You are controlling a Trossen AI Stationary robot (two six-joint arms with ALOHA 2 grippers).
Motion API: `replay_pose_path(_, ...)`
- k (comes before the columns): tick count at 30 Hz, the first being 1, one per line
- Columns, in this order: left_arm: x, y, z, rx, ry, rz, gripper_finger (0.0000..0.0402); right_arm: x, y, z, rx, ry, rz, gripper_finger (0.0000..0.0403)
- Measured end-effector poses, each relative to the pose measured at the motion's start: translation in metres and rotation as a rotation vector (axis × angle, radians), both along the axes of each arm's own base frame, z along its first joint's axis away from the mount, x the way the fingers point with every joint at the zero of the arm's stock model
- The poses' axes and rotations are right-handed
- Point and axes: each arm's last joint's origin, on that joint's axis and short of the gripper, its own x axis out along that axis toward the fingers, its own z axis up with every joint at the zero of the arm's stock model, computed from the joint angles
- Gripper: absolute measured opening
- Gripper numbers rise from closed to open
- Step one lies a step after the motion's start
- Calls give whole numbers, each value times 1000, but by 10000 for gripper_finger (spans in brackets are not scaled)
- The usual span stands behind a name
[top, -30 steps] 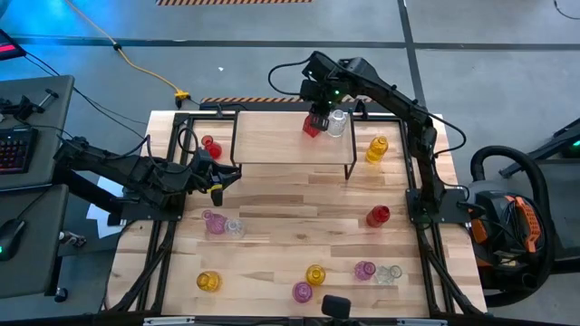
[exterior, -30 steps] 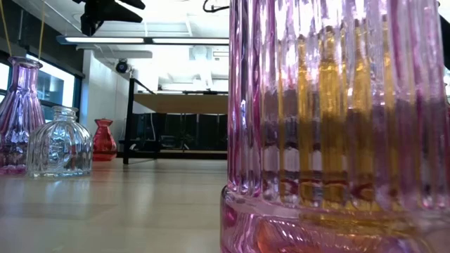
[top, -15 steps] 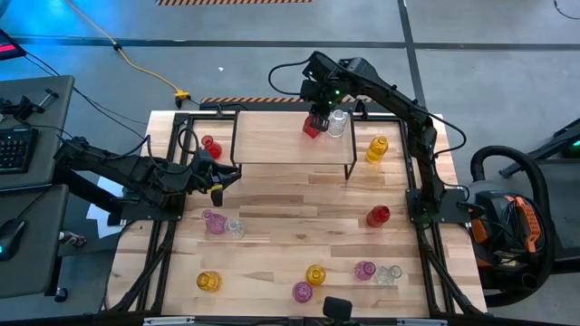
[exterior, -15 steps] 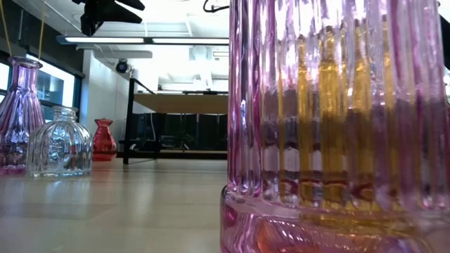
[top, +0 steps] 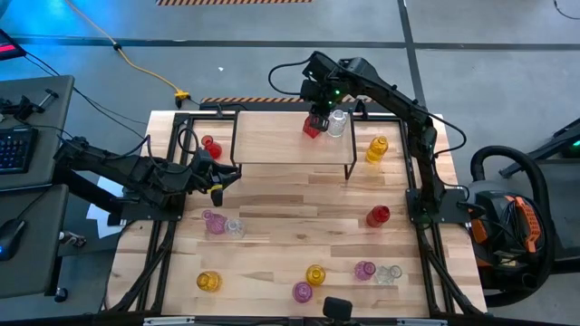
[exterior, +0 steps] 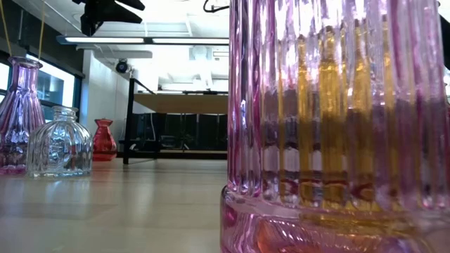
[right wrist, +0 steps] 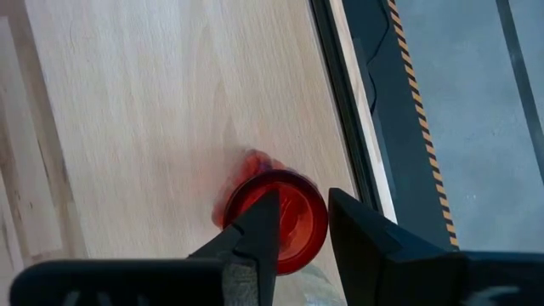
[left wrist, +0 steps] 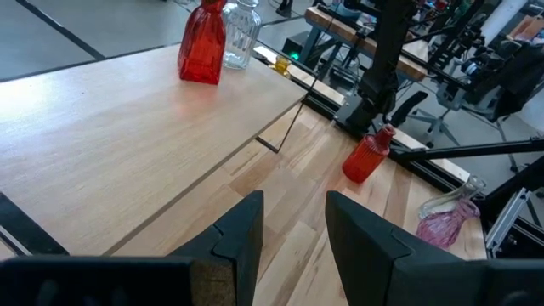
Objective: Sort vases onto shelf
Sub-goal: Put the center red vase on the shelf, then put the left pink vase on the shelf
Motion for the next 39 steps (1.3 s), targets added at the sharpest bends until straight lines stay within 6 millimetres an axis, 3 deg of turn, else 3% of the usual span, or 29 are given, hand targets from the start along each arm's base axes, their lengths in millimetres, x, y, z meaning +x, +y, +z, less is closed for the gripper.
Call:
replay_pose_path(22, 0, 0, 0, -1, -2, 0, 120, -5, 3, 9, -20, -33, 2, 108)
replay_pose_path(39, 0, 0, 1, -3, -9, 0, 120, -25, 15, 39, -65, -99, -3, 108)
